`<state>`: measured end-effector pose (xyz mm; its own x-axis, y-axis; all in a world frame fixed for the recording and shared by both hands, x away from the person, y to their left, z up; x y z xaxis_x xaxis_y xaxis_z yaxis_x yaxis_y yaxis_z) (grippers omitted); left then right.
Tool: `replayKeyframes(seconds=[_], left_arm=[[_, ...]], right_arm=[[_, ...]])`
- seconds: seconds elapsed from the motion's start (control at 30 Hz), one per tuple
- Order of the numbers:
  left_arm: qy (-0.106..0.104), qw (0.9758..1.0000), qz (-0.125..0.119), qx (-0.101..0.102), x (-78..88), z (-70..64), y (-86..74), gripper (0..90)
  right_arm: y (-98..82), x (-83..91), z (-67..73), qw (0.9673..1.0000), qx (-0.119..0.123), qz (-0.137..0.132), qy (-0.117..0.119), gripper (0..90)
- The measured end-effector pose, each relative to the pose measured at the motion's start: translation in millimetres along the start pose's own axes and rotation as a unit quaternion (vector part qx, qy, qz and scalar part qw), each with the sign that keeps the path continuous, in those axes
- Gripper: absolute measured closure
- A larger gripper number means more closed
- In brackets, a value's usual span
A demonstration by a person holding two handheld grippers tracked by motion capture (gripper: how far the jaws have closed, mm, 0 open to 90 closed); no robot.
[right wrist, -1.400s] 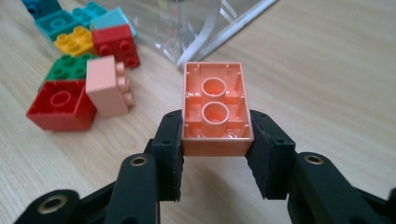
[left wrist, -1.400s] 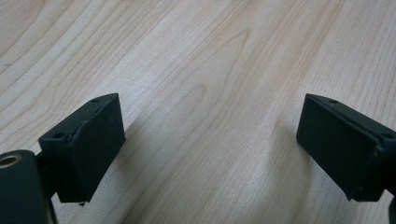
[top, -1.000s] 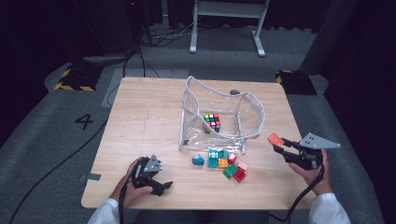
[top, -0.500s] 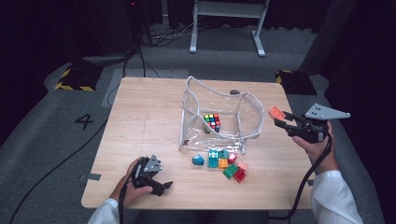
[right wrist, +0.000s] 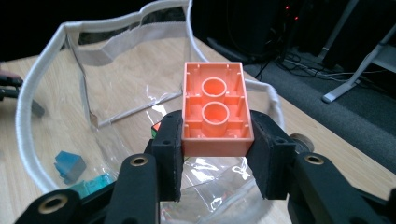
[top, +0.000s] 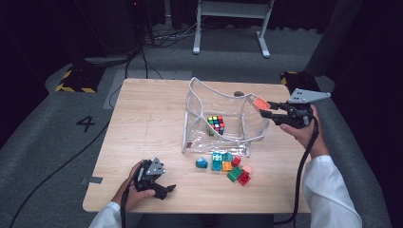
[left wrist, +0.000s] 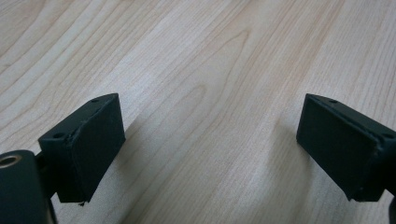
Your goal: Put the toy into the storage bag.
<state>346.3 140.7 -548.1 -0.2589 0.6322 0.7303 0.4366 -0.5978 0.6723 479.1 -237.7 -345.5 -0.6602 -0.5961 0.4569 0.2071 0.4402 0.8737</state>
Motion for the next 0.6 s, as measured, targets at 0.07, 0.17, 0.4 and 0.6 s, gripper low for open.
replayKeyframes(seconds=[0.07, 0.17, 0.4, 0.6], left_arm=[[0.0, 1.0, 0.0, 0.0, 0.0, 0.1, 0.0, 7.9], [0.0, 1.0, 0.0, 0.0, 0.0, 0.0, 0.0, 7.9], [0.0, 1.0, 0.0, 0.0, 0.0, 0.0, 0.0, 7.9], [0.0, 1.0, 0.0, 0.0, 0.0, 0.1, 0.0, 7.9]], right_arm=[[2.2, -8.6, 4.5, 0.9999, 0.005, 0.013, 0.01, 59.0], [3.7, -21.2, 10.3, 0.999, 0.02, 0.031, 0.027, 59.0], [3.0, -48.1, 18.1, 0.9949, 0.046, 0.076, 0.048, 59.0], [3.5, -67.3, 21.3, 0.9907, 0.053, 0.11, 0.06, 58.9]])
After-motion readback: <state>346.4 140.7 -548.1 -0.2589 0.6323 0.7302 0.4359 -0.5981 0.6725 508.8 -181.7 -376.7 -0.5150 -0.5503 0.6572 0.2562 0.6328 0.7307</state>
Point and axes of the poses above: each handheld gripper's, and its own axes: x roughly backward along the jaws, y roughly out of its top, z roughly to its left, the point moved 6 cm from there along -x, roughly forward along the jaws, and after that the axes turned 7 degrees about -y, right-handed, at the moved point
